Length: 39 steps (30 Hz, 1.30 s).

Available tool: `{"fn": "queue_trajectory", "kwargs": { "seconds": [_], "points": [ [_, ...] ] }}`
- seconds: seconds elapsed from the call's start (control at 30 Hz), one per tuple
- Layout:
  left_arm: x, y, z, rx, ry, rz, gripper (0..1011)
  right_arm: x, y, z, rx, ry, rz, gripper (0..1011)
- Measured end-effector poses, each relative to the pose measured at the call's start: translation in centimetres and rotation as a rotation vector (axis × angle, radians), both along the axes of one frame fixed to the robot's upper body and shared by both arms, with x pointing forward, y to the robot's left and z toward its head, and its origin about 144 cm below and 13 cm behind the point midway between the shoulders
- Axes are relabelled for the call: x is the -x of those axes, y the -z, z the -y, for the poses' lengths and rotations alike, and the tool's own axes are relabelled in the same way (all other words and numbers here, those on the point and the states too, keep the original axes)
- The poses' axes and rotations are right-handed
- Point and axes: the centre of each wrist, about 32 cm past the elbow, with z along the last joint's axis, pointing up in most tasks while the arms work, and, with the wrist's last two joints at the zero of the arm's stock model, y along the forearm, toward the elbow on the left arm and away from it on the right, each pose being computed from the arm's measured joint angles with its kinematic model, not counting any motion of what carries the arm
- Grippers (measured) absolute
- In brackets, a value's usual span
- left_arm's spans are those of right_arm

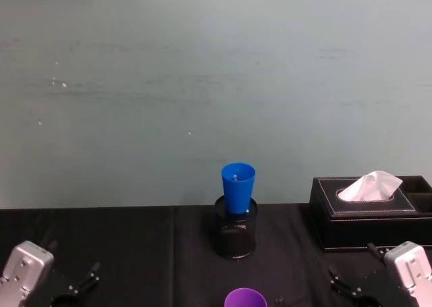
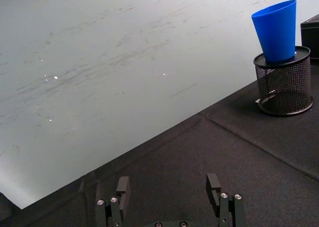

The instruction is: Pick up one cup with a gripper and tap it against the other cup.

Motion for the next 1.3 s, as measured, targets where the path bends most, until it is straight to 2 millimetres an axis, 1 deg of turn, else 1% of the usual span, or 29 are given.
{"fn": "queue_trajectory", "kwargs": {
  "seconds": [1.3],
  "points": [
    [0.0, 0.0, 0.0, 0.0, 0.0, 0.0, 1000, 0.0, 0.0, 0.0, 0.0, 0.0, 0.0, 1003]
  ]
}}
